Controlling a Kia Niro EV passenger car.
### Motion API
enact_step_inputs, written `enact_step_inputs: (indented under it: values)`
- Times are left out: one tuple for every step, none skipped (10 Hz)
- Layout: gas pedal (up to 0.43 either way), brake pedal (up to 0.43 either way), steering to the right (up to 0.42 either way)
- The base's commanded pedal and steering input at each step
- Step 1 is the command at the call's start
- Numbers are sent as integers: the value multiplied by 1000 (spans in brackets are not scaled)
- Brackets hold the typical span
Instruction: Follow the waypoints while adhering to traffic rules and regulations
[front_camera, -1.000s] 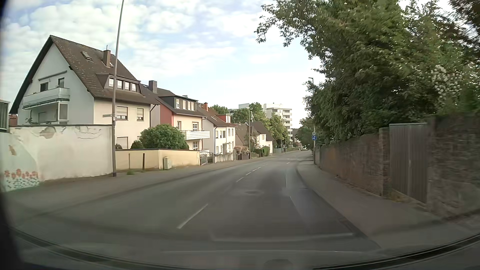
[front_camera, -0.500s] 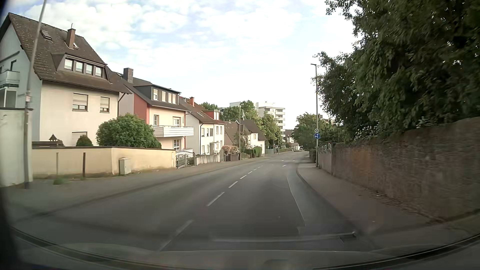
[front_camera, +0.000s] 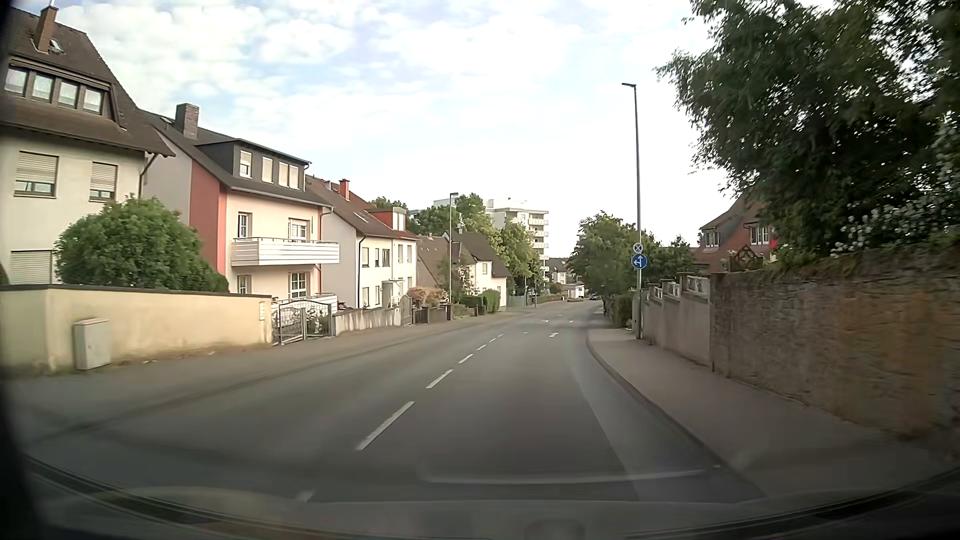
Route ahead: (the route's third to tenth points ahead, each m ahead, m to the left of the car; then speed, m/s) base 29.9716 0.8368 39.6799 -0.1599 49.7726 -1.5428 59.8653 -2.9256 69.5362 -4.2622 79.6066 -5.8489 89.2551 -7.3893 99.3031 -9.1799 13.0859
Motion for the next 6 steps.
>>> enact_step_inputs:
  values:
    - [0, 213, 31]
    - [0, 213, 31]
    - [0, 213, 30]
    - [0, 213, 29]
    - [0, 213, 27]
    - [0, 213, 26]
